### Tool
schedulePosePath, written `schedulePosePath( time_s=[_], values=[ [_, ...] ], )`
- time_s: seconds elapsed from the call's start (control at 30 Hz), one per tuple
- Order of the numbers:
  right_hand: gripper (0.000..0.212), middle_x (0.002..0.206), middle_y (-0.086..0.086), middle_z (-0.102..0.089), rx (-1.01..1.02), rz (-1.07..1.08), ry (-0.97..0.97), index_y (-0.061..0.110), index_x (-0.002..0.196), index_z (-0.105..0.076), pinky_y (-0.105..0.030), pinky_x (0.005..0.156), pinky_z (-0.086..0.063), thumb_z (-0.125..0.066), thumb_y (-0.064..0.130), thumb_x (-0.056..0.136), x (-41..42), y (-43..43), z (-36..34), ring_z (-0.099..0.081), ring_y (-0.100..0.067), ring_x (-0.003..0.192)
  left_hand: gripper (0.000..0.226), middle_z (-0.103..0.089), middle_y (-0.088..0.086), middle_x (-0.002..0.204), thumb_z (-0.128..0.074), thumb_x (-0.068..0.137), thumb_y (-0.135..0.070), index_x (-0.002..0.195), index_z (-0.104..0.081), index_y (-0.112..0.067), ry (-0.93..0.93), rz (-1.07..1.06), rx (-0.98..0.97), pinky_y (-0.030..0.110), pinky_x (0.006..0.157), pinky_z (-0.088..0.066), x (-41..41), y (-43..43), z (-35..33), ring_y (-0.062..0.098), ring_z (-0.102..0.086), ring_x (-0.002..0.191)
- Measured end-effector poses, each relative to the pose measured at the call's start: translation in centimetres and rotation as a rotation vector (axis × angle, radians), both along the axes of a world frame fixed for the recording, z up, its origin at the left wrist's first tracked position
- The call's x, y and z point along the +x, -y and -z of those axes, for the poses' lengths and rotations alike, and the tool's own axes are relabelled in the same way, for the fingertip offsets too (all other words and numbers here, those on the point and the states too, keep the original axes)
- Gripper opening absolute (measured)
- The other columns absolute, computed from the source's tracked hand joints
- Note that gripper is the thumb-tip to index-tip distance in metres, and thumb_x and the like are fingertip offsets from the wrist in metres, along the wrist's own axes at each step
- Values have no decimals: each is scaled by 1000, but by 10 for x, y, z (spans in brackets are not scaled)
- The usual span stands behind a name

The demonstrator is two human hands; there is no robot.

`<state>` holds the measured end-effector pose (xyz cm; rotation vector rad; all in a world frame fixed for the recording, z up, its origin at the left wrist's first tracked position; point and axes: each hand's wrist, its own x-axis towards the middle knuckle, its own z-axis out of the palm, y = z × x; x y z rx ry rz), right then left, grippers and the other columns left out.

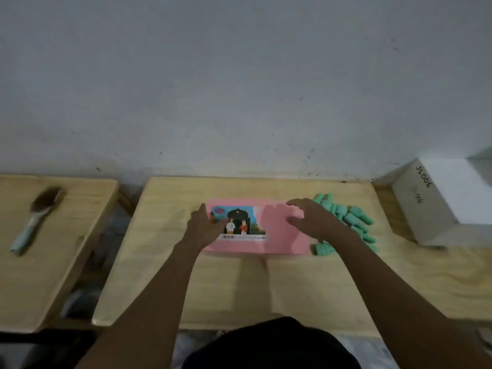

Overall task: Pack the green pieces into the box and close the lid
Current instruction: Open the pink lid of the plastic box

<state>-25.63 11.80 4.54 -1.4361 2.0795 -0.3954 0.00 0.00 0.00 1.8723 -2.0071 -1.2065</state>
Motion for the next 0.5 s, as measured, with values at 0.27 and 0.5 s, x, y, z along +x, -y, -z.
schedulePosePath(
  time_s=[0.27, 0.5],
  values=[
    [85, 138, 3, -28, 110, -310, -306, 25, 137, -34, -30, 76, -51, -80, 45, 67, 12, -27, 25, -43, -17, 120, 102, -39, 11, 127, -82, 61, -53, 137, -32, -8, -86, -9, -30, 42, 98, -46, 9, -22, 20, 25, -46, 120],
    [90, 144, -10, -23, 174, -344, -500, 18, 141, -25, -29, 61, -49, -79, 29, 69, 19, -23, 38, -50, -25, 113, 132, -33, 5, 128, -92, 34, -54, 139, -20, -20, -192, 90, 42, 39, 97, -43, 23, -24, 35, 15, -33, 118]
  ],
)
